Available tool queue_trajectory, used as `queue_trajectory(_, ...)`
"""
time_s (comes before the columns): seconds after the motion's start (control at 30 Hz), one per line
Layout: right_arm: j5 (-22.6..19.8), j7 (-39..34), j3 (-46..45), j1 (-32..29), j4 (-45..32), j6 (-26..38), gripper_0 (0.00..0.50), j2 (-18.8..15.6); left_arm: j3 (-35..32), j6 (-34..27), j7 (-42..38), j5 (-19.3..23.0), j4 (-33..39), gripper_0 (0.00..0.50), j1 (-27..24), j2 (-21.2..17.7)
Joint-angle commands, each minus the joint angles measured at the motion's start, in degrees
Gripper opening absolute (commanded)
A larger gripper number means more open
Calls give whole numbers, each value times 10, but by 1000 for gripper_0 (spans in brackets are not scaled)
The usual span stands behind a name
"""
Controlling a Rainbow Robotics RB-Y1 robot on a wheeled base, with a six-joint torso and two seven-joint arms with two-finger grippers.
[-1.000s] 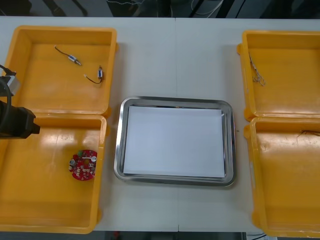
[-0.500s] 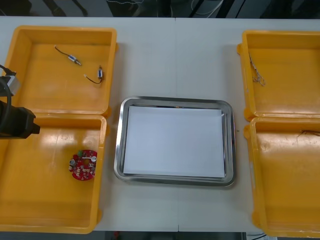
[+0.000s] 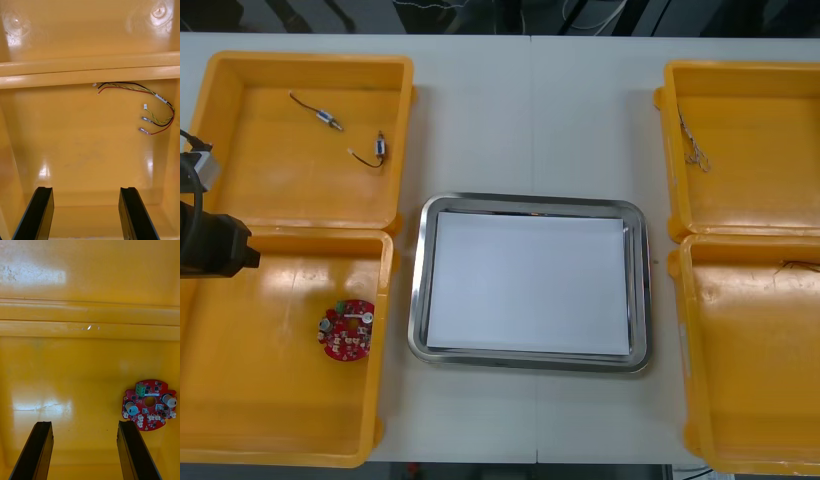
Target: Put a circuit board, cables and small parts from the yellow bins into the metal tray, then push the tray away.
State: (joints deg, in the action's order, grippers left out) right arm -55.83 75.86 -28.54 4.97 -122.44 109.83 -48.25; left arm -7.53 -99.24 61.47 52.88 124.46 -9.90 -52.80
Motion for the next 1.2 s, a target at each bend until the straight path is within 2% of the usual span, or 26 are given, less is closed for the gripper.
queue_trajectory(0.03, -4, 3, -16, -3, -12, 2, 500, -15, -19, 5, 37, -5, 17, 500, 7, -25)
queue_trajectory(0.47, -4, 3, -16, -3, -12, 2, 500, -15, -19, 5, 37, -5, 17, 500, 7, -25)
queue_trajectory(0.5, -3, 3, -9, -11, -5, 2, 500, 8, -1, 0, 36, -4, 5, 500, 27, -14)
queue_trajectory(0.57, -2, 3, -8, -11, -3, 2, 500, 16, 0, 0, 33, -8, 3, 500, 29, -10)
queue_trajectory(0.77, 0, 3, -3, -16, -3, -3, 500, 18, -1, -20, 25, -7, 4, 500, 16, -13)
queue_trajectory(0.97, 13, 6, -2, -45, -2, -55, 500, 17, 0, -32, 16, -8, 13, 500, 11, -6)
queue_trajectory(1.2, 31, 6, -1, -80, 23, -127, 500, 14, 0, -77, 9, -39, 36, 500, 0, 27)
